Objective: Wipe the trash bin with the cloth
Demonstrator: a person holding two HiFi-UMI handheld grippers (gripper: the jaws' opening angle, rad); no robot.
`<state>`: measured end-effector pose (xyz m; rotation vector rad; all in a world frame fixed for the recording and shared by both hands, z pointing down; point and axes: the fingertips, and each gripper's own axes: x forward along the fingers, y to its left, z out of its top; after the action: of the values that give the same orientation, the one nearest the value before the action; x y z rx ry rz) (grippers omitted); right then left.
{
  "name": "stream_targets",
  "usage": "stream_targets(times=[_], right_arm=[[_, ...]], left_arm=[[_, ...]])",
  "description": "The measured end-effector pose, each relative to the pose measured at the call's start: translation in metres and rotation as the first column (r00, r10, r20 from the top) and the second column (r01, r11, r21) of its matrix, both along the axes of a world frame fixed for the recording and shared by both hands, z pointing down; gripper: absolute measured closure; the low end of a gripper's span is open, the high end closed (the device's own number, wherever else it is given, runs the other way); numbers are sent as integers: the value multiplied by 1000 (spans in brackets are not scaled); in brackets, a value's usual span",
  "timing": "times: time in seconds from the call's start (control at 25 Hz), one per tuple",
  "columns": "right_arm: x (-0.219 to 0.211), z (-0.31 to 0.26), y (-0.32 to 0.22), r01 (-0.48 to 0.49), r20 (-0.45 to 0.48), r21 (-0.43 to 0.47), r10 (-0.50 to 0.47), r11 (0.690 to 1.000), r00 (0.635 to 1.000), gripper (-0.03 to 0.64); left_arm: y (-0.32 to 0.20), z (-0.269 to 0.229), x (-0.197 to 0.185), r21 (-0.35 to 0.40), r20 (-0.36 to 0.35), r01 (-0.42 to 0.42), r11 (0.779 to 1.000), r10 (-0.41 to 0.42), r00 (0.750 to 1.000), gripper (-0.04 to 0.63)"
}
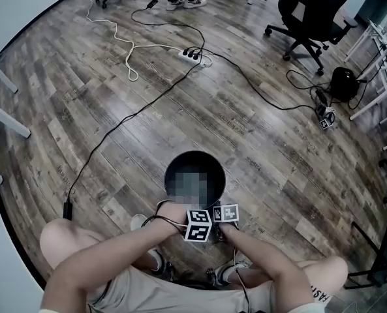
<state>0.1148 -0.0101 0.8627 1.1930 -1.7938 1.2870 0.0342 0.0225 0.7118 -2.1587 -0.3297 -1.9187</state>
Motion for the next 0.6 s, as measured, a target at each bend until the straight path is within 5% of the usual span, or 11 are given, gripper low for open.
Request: stream_targets(times=[0.28,0.44,0.6], right_arm=[[8,-66,-2,2,11,-20,-1,1000,1000,540],[2,-115,4,84,5,20,-84,996,996,540],[-15,-162,15,203,27,80,-206,976,978,540]], left_arm=[[-8,-4,-40,-64,122,-142,988,149,981,429],[-15,8,-68,-16,208,-273,962,270,940,428],[-20,15,-62,55,205,-308,950,292,934,442]])
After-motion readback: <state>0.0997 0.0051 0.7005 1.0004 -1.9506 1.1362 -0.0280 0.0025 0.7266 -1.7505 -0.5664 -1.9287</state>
